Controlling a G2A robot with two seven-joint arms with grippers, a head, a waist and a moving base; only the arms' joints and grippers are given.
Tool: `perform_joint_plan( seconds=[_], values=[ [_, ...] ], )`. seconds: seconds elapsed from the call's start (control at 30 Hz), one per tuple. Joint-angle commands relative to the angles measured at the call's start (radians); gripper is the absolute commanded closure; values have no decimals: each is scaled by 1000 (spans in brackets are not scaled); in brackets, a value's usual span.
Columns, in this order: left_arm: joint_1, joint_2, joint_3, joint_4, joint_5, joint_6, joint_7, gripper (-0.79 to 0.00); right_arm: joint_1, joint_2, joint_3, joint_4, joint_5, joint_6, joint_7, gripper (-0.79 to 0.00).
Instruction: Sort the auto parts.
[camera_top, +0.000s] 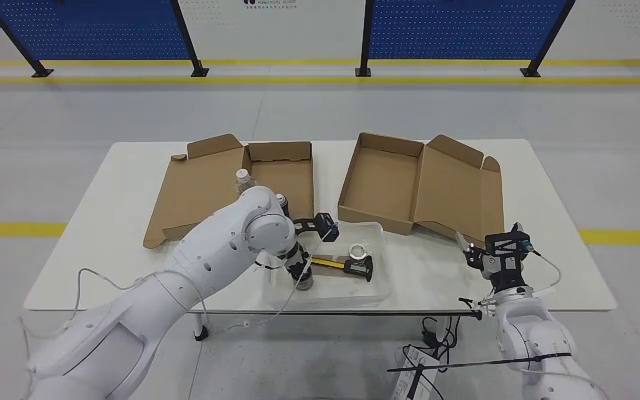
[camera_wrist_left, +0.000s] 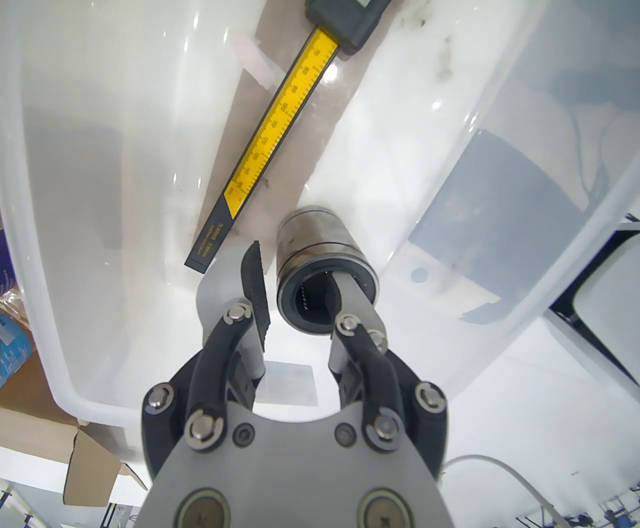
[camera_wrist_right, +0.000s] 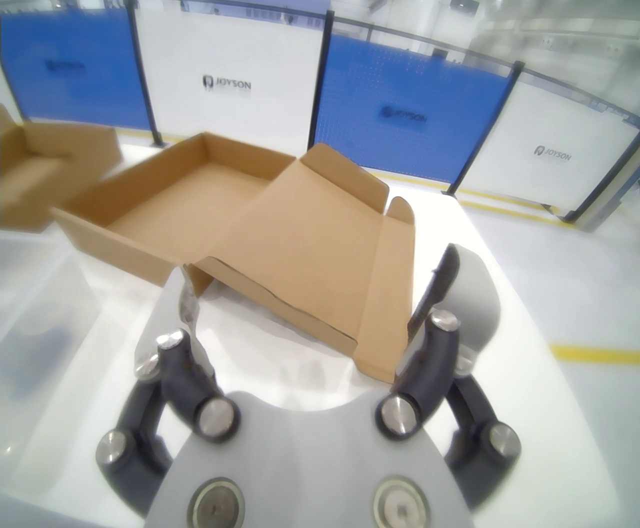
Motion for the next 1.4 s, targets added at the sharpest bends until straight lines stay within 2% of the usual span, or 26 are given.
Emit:
perform_joint_plan(
  seconds=[0.0, 0.2, 0.3, 0.37, 0.43, 0.47, 0.93, 1.37],
  values=[
    [-3, -3, 4, 8, -9, 0, 0, -339, 0, 0, 0, 0, 0, 0, 0, -785],
    [-9, -9, 17, 28, -55, 0, 0, -311, 0, 0, 0, 0, 0, 0, 0, -785],
    [-12, -10, 25, 32, -61, 1, -1, -268, 0, 0, 0, 0, 0, 0, 0, -785],
    [-15, -11, 29, 34, -65, 1, -1, -215, 0, 0, 0, 0, 0, 0, 0, -785],
    [-15, -11, 24, 40, -86, -3, 3, -49, 0, 0, 0, 0, 0, 0, 0, -785],
    [-17, -11, 23, 40, -87, -3, 3, 0, 0, 0, 0, 0, 0, 0, 0, -785],
    [-9, 6, 9, -26, -56, 0, 2, 0, 0, 0, 0, 0, 0, 0, 0, -785],
    [30, 56, -97, -200, -41, 31, -6, 0, 0, 0, 0, 0, 0, 0, 0, -785]
  ],
)
